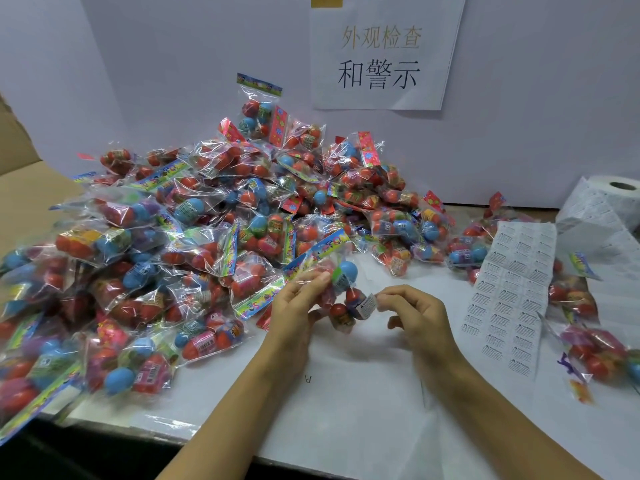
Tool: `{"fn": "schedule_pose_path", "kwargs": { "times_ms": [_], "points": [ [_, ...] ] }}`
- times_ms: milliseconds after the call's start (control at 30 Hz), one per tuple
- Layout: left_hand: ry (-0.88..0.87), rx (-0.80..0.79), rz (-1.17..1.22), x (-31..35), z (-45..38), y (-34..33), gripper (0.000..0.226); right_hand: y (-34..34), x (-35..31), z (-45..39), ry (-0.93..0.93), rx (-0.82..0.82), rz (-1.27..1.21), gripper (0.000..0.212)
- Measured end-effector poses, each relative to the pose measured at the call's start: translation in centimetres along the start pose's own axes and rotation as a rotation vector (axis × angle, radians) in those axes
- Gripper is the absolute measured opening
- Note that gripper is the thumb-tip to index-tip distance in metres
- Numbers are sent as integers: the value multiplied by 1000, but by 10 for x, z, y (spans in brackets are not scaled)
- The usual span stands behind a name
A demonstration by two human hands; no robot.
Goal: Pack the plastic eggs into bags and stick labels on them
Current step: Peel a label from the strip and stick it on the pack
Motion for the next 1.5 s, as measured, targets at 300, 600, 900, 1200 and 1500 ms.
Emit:
{"fn": "schedule_pose_path", "kwargs": {
  "times_ms": [300, 600, 900, 1200, 1500],
  "points": [
    [20, -78, 80, -2, 2, -2, 31, -9, 2, -1, -70, -112, -31, 49],
    [27, -82, 74, -1, 3, -5, 22, -9, 4, -1, -25, -157, 27, 15],
    [2, -105, 28, -4, 2, -1, 39, 2, -6, -2, -55, -170, 94, 40],
    [-217, -205, -575, 1, 7, -51, 69, 58, -41, 23, -42, -56, 108, 16],
    [-409, -707, -957, -48, -3, -124, 61, 171, -47, 154, -262, 72, 222, 28]
  ]
}}
Point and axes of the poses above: each hand's wrist, its own z-axis away from the middle knuckle, its own y-axis out of the back of the hand, x = y × z, the point moved 5 cm from there along -z, towards the middle knuckle, and after that the axes turned 14 degrees about -x, right-handed, at the moved point
